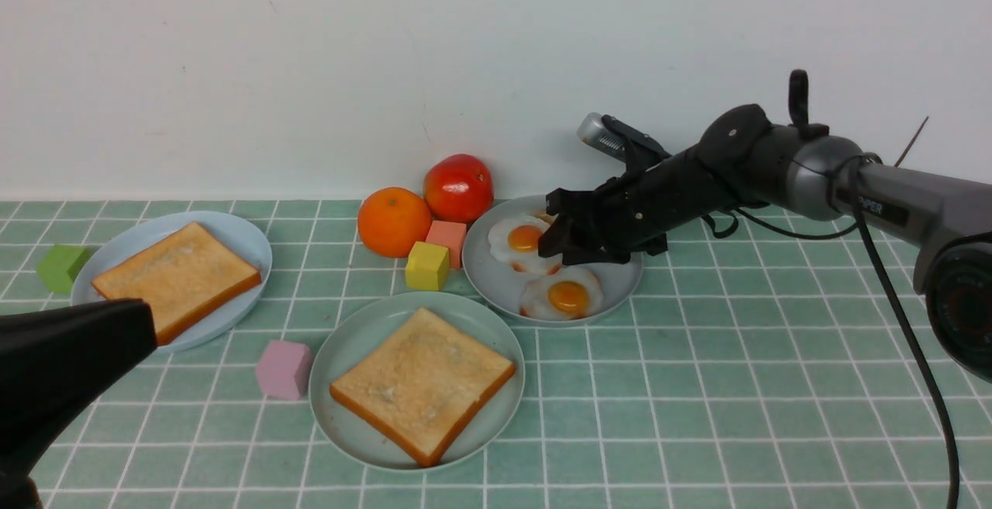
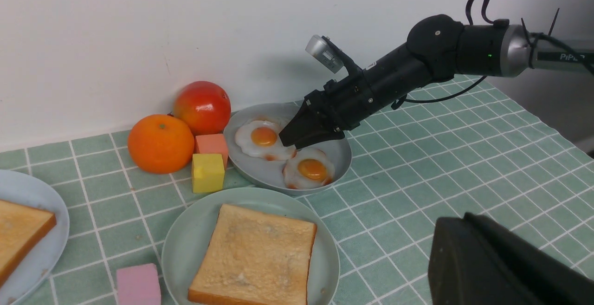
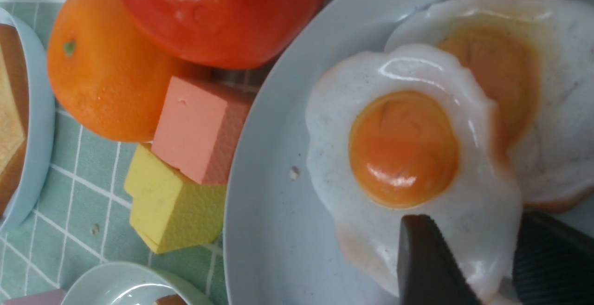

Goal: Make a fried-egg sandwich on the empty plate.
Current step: Use the right arm to grab a fried egg, then use the right arm to place the fried egg on the slice of bread in the middle

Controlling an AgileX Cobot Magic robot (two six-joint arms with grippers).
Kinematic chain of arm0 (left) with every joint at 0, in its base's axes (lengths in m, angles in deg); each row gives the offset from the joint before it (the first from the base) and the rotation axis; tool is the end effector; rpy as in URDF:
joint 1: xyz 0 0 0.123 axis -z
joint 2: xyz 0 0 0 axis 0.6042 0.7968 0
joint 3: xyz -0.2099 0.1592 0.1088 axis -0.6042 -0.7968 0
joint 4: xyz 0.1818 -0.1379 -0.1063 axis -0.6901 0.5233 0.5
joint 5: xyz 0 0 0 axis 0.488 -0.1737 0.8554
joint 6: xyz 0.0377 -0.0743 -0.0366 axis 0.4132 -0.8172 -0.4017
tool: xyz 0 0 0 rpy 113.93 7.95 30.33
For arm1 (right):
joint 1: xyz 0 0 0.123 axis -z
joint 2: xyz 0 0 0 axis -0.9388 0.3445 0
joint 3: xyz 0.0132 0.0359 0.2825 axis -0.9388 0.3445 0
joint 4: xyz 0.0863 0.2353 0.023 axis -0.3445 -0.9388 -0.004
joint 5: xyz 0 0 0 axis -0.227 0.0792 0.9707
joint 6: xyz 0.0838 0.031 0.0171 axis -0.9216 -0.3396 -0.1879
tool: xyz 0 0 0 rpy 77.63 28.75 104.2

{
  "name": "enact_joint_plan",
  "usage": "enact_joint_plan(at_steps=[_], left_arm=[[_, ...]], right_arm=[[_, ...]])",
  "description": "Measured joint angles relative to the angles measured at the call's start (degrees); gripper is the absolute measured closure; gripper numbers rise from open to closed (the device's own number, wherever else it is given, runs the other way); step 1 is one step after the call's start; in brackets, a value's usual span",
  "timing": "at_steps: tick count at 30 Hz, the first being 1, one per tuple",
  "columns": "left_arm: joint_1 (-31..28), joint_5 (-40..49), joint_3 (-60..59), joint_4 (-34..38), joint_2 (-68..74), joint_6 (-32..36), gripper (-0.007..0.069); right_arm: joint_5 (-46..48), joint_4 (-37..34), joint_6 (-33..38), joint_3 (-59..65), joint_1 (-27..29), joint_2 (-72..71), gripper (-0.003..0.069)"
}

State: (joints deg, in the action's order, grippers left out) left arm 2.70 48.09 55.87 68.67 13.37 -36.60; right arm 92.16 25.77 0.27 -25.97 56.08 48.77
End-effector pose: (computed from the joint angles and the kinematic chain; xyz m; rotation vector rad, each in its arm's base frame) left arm 0.0802 -0.0566 0.3480 0.3543 1.7668 -0.5902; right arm 0.4992 0.1704 0.1427 -0.0743 2.5300 0.9211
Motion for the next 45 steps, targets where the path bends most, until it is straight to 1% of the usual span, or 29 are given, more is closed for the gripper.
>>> enact_joint_plan(at_steps=[5,9,12,18,21,23,25,28,32,36,45], left_arm=[[0.0,0.0,0.0,0.0,0.0,0.0,0.0632],[0.0,0.0,0.0,0.0,0.0,0.0,0.0629],[0.0,0.0,0.0,0.13,0.0,0.0,0.0627],[0.0,0.0,0.0,0.23,0.0,0.0,0.0627],[0.0,0.0,0.0,0.23,0.0,0.0,0.0625],[0.0,0.0,0.0,0.23,0.0,0.0,0.0625],[0.0,0.0,0.0,0.23,0.0,0.0,0.0624],[0.0,0.0,0.0,0.23,0.0,0.0,0.0624],[0.0,0.0,0.0,0.23,0.0,0.0,0.0622],[0.0,0.0,0.0,-0.01,0.0,0.0,0.062],[0.0,0.0,0.0,-1.09,0.0,0.0,0.062]], right_arm=[[-0.25,-0.05,0.06,0.0,0.0,0.11,0.0377],[-0.62,-0.05,0.06,0.0,0.0,0.19,0.0412],[-0.99,-0.05,0.06,0.0,0.0,0.29,0.0452],[-1.56,-0.55,-0.07,0.0,0.0,0.58,0.0501],[-1.85,-1.39,-0.11,0.0,0.0,0.65,0.0554],[-1.93,-1.82,-0.11,-0.05,0.0,0.65,0.0603],[-1.88,-2.81,-0.11,-0.05,0.03,0.67,0.0627],[-0.86,-5.12,-0.11,-0.05,0.54,0.67,0.0627],[0.71,-6.47,0.02,-0.05,1.29,0.29,0.0627],[3.2,-6.17,2.04,0.28,2.93,-2.34,0.0636],[8.01,-4.02,2.91,0.28,5.42,-8.02,0.0657]])
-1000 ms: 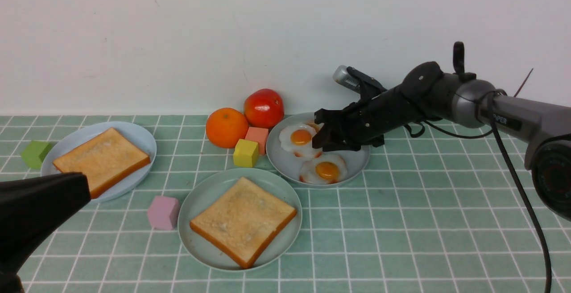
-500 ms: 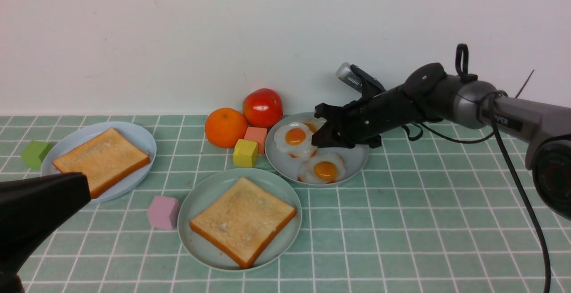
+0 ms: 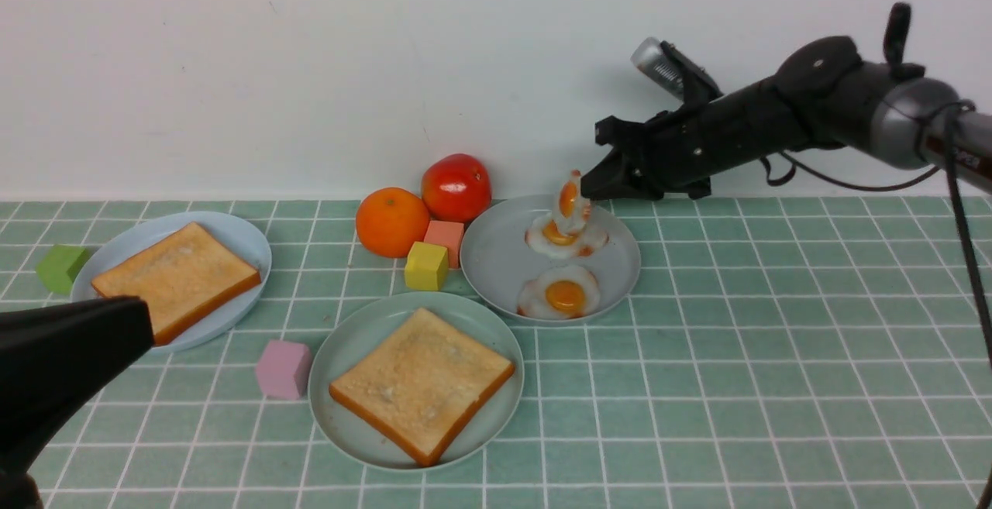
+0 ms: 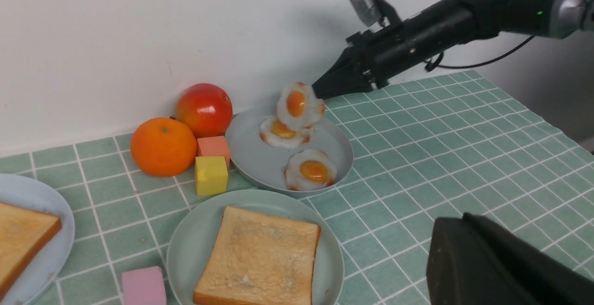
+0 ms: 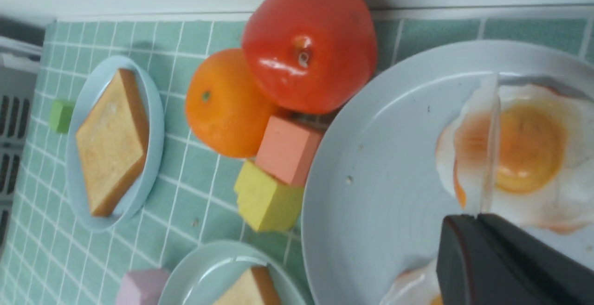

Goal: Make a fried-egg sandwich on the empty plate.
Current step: Use the right arm to place the fried egg on the slice of bread in the middle

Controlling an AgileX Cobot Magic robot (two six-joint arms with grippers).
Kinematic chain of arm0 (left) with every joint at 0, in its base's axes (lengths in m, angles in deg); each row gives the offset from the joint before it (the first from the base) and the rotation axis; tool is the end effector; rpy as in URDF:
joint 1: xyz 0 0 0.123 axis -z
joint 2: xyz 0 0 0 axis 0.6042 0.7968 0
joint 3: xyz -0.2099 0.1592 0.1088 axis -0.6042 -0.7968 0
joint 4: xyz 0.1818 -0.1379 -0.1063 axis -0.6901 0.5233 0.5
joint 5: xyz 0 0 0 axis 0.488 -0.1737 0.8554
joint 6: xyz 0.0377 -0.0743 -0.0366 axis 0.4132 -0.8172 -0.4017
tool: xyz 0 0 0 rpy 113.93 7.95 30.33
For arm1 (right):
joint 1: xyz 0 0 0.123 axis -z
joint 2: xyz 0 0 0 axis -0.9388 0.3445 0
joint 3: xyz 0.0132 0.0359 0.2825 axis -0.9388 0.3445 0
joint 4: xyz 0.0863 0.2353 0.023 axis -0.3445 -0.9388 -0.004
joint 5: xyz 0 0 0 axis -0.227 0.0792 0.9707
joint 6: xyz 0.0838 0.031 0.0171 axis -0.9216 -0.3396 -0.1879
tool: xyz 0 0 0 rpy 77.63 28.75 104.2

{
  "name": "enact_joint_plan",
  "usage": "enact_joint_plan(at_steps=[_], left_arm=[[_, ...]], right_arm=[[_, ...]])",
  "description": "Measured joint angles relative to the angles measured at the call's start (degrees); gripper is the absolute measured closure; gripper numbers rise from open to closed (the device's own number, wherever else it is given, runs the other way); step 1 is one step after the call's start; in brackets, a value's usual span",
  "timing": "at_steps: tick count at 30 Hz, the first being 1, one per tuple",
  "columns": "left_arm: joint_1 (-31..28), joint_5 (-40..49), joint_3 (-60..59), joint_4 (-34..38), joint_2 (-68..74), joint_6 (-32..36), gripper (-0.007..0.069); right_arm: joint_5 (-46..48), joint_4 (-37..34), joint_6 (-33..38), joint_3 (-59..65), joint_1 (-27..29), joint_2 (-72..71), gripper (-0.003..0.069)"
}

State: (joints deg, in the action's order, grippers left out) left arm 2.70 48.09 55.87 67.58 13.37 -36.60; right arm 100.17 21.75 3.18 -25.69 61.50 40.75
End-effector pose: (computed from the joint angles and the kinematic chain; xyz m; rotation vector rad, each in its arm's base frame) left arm 0.0806 -0.0561 0.3481 0.3632 1.7607 -0.5717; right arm 0.4942 0.1296 0.2150 -0.0999 2.4320 1.0221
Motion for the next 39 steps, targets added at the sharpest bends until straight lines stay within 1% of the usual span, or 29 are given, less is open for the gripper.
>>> enact_joint_plan(at_steps=[5,12,17,25,27,30,33,36,39], left_arm=[[0.0,0.12,0.0,-0.75,0.0,0.0,0.0618],[0.0,2.08,0.0,-1.05,0.0,0.0,0.0613],[0.0,4.58,0.0,-2.55,0.0,0.0,0.0606],[0.0,5.25,0.0,-3.2,0.0,0.0,0.0603],[0.0,5.25,0.0,-3.92,0.0,0.0,0.0601],[0.0,5.25,0.0,-4.33,0.0,0.0,0.0601],[0.0,5.25,0.0,-4.58,0.0,0.0,0.0601],[0.0,5.25,0.0,-5.18,0.0,0.0,0.0601],[0.0,5.25,0.0,-7.44,0.0,-0.75,0.0599]], right_arm=[[2.26,0.36,0.0,0.0,0.29,-0.4,0.0657],[4.29,0.77,0.0,0.06,0.29,-0.44,0.0657],[6.29,0.89,0.46,0.12,0.29,-1.12,0.0656],[9.0,1.22,1.04,0.16,0.29,-5.83,0.0655],[11.54,1.22,1.04,0.16,0.0,-6.86,0.0655],[13.98,1.52,1.04,0.72,-1.39,-8.42,0.0655],[14.23,1.62,1.38,3.36,-3.39,-11.12,0.0655],[14.13,1.44,1.84,6.66,-5.15,-13.94,0.0655],[13.94,-0.48,3.63,12.89,-7.72,-18.38,0.0655]])
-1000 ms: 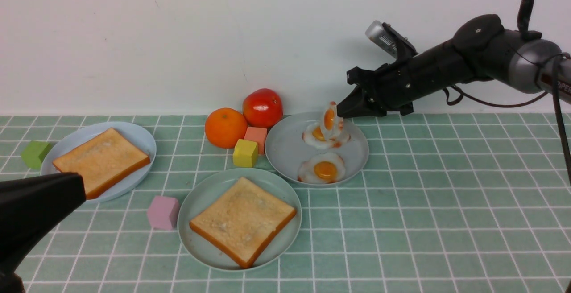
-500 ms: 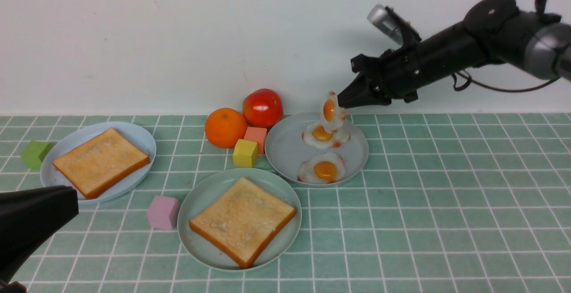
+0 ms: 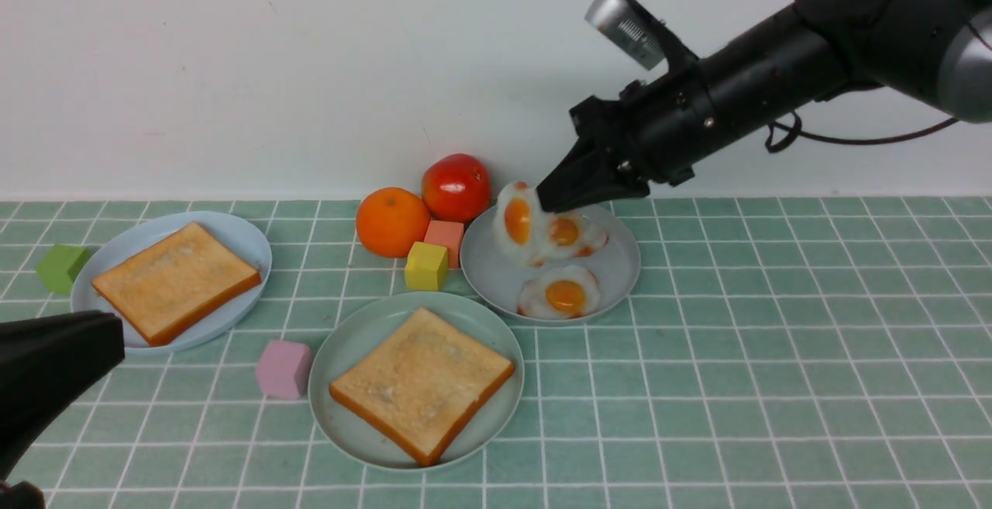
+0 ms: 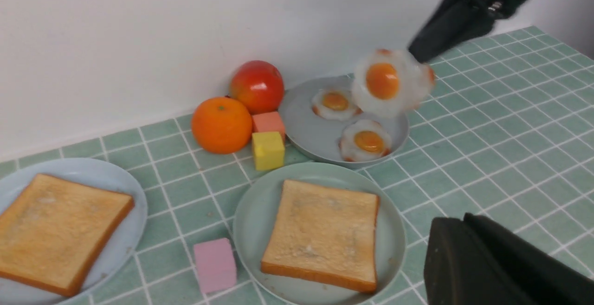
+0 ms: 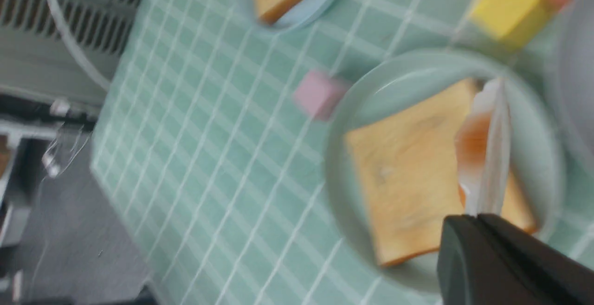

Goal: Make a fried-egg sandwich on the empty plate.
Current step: Use the right arm to place the fried egg on the slice of bread in the middle

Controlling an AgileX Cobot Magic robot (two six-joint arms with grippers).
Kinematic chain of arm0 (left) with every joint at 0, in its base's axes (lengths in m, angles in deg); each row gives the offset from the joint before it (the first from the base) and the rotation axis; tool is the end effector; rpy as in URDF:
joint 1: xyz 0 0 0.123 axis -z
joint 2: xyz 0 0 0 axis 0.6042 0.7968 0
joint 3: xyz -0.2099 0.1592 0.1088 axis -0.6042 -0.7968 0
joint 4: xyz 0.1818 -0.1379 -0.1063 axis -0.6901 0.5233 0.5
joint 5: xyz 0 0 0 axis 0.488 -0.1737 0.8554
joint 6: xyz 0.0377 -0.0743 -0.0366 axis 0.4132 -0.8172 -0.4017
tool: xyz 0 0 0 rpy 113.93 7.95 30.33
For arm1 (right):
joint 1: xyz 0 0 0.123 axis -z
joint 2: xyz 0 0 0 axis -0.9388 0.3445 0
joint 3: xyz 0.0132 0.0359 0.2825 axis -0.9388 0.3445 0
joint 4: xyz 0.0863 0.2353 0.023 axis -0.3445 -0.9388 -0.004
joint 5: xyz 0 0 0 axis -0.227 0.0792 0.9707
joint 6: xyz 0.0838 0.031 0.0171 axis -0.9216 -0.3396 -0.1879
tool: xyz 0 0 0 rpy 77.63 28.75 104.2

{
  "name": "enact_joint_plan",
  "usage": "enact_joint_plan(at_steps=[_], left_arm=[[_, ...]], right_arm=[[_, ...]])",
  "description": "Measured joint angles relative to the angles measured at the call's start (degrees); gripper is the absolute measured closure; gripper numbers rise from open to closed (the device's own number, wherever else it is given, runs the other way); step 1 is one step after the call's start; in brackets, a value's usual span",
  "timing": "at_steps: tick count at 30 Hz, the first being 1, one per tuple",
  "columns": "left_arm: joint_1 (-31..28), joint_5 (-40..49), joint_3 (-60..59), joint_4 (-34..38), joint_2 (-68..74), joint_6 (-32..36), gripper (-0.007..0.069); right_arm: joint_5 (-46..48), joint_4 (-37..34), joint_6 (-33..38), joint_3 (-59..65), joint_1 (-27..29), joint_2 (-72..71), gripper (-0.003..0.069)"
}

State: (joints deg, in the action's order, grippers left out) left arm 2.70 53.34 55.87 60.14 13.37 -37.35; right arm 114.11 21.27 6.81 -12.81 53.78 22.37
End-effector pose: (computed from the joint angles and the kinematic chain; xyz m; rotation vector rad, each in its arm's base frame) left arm 0.0834 -0.0489 0.3419 0.4078 1.8063 -0.4095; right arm 0.3908 0.1820 0.2979 -0.5495 2.4610 1.2002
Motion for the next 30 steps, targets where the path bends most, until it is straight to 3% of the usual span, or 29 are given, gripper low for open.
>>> enact_joint_plan(at_steps=[8,15,22,30], left_arm=[[0.0,0.0,0.0,-3.59,0.0,-3.32,0.0599],[0.0,0.0,0.0,-3.95,0.0,-3.37,0.0595],[0.0,0.0,0.0,-3.95,0.0,-3.37,0.0587],[0.0,0.0,0.0,-3.95,0.0,-3.37,0.0587]], right_arm=[[-4.14,-7.12,4.61,9.92,-6.33,-1.94,0.0655],[-9.03,-10.58,6.28,11.47,-10.36,-0.28,0.0652],[-10.46,-18.13,8.66,11.47,-10.92,5.81,0.0651],[-11.6,-19.63,8.95,11.47,-10.92,8.92,0.0651]])
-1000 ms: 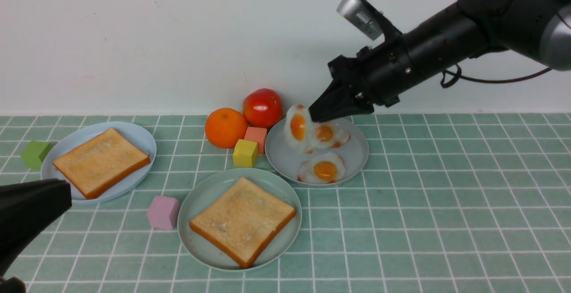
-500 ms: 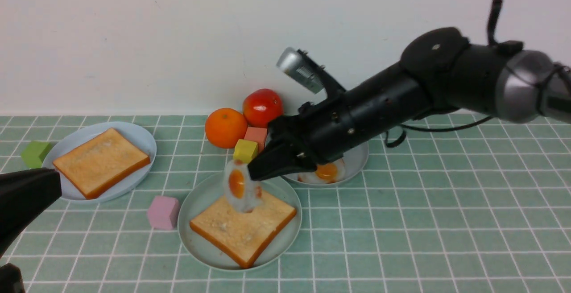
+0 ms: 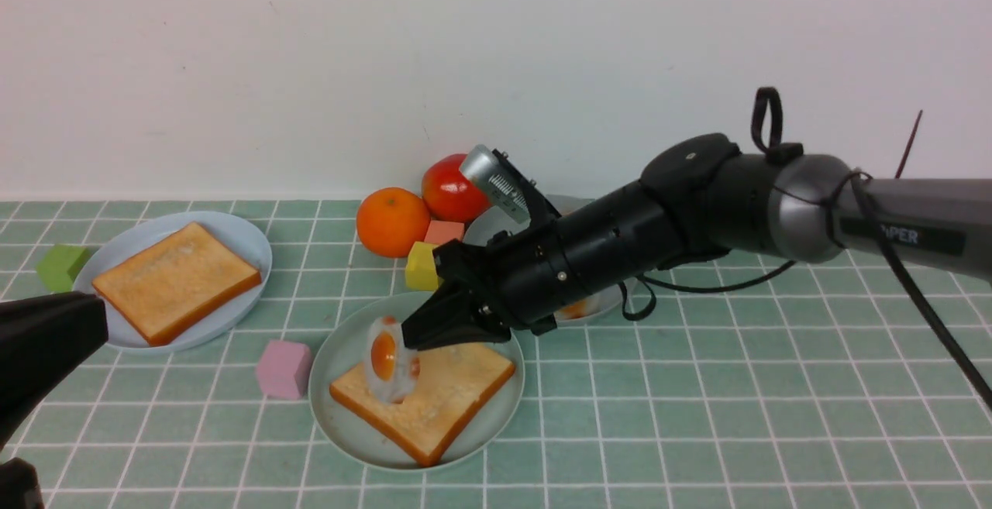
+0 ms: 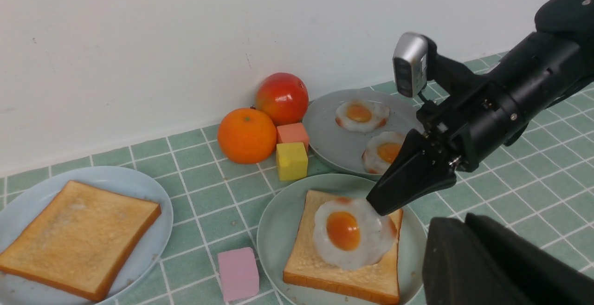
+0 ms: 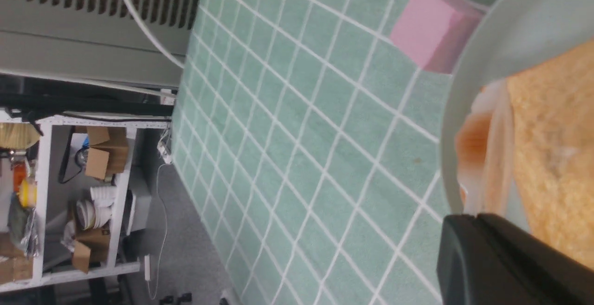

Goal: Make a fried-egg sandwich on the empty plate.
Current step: Use the right arm to place the fried egg on the slice of bread in the middle, then use the left arm to grab a slice of bread

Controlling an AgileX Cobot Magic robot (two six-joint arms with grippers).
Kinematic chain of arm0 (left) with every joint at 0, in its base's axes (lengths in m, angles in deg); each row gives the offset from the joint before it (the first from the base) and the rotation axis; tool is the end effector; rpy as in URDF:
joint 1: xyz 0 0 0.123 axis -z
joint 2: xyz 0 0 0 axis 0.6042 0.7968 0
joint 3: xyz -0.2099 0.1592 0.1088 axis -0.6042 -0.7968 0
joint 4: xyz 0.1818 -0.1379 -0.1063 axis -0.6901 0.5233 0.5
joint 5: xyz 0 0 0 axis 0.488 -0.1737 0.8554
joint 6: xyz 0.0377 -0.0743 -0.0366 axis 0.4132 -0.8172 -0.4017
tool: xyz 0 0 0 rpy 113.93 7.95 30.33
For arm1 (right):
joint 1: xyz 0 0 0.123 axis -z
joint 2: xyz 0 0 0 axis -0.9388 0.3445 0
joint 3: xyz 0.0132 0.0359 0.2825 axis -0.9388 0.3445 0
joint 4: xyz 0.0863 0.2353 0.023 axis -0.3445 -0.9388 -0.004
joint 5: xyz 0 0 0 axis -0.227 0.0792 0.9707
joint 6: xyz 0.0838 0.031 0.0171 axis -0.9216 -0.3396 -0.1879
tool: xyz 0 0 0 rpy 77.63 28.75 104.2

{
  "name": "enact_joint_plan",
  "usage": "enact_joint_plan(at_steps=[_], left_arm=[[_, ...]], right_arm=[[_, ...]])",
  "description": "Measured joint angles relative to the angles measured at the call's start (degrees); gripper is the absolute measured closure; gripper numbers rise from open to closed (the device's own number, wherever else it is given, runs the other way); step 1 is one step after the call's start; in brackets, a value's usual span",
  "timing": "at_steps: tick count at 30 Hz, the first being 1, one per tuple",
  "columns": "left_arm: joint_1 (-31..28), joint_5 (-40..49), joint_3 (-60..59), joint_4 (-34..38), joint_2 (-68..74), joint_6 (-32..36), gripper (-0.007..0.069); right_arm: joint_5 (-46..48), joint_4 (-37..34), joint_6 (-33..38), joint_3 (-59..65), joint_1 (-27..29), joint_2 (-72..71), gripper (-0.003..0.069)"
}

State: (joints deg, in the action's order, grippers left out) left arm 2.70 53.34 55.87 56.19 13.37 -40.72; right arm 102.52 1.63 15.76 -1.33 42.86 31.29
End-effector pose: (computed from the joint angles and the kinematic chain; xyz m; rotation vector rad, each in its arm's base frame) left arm 0.0850 -0.0466 0.3431 0.3839 1.7953 -0.3831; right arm 0.3669 0.2645 0.1949 -0.3846 2.5248 1.4695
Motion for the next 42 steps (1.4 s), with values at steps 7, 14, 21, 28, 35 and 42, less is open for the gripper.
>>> enact_joint_plan(at_steps=[7,14,21,28,35,42], left_arm=[[0.0,0.0,0.0,0.0,0.0,0.0,0.0587],[0.0,0.0,0.0,0.0,0.0,0.0,0.0587],[0.0,0.0,0.0,1.34,0.0,-0.13,0.0585],[0.0,0.0,0.0,1.93,0.0,-0.17,0.0575],[0.0,1.25,0.0,4.1,1.13,-0.23,0.0567],[0.0,3.39,0.89,6.7,16.12,-2.74,0.0578]], right_arm=[[-1.15,-0.28,0.02,0.0,0.67,1.89,0.0651],[-2.35,0.02,0.02,0.0,1.02,2.13,0.0631],[-3.13,3.8,-0.82,0.0,1.07,2.2,0.0487],[-2.86,8.4,-1.92,0.0,3.88,1.88,0.0216],[3.57,22.82,-6.5,0.0,10.56,-8.98,0.0337],[11.35,47.71,-18.93,2.21,10.37,-32.43,0.0664]])
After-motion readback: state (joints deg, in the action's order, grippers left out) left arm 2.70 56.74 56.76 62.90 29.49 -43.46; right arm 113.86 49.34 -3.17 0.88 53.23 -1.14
